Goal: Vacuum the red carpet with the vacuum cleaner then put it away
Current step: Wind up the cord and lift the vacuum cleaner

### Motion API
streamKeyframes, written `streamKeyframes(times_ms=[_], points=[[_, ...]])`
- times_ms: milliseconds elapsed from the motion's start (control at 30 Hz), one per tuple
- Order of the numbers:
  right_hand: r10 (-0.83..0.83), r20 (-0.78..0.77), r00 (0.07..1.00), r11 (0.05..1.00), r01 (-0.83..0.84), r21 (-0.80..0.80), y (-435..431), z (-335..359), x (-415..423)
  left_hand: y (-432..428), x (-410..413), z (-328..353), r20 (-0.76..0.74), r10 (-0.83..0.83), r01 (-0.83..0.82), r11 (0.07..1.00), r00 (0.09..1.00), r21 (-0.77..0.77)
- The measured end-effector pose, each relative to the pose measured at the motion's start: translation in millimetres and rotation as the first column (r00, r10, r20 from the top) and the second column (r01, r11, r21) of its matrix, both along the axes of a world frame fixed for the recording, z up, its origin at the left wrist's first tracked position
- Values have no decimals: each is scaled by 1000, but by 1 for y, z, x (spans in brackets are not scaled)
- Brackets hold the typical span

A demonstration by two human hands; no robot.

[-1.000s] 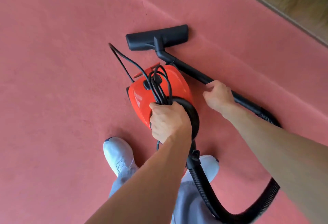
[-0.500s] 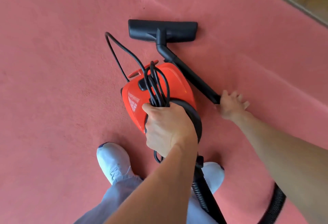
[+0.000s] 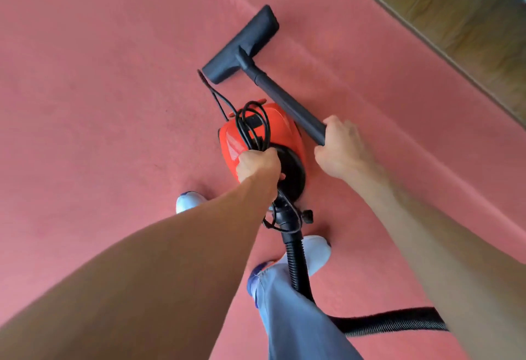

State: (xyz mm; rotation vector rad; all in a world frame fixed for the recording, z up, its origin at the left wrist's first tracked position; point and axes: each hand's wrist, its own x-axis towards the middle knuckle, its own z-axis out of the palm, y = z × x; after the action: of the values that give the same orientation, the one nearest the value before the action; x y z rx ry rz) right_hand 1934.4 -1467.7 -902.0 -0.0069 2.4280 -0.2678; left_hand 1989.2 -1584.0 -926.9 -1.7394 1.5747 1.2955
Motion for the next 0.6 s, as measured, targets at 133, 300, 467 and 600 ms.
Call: streamKeyframes(times_ms=[133,300,467,600], points=[[157,-39,987,987,-158,-21,-48,72,14,-34,7,50,-41,247,-243,967,968,80],[430,-107,897,901,-434,-13,-112,181,4,-76,14,127,-22,550,-524,808,835,270],[633,-117,766,774,-632,48,-191,299,-21,-150,21,236,-37,738,-682,640,673,355],[762,-136,633,646,-758,87,-263,391,-15,-212,32,322,-58,867,-763,466,496,449]])
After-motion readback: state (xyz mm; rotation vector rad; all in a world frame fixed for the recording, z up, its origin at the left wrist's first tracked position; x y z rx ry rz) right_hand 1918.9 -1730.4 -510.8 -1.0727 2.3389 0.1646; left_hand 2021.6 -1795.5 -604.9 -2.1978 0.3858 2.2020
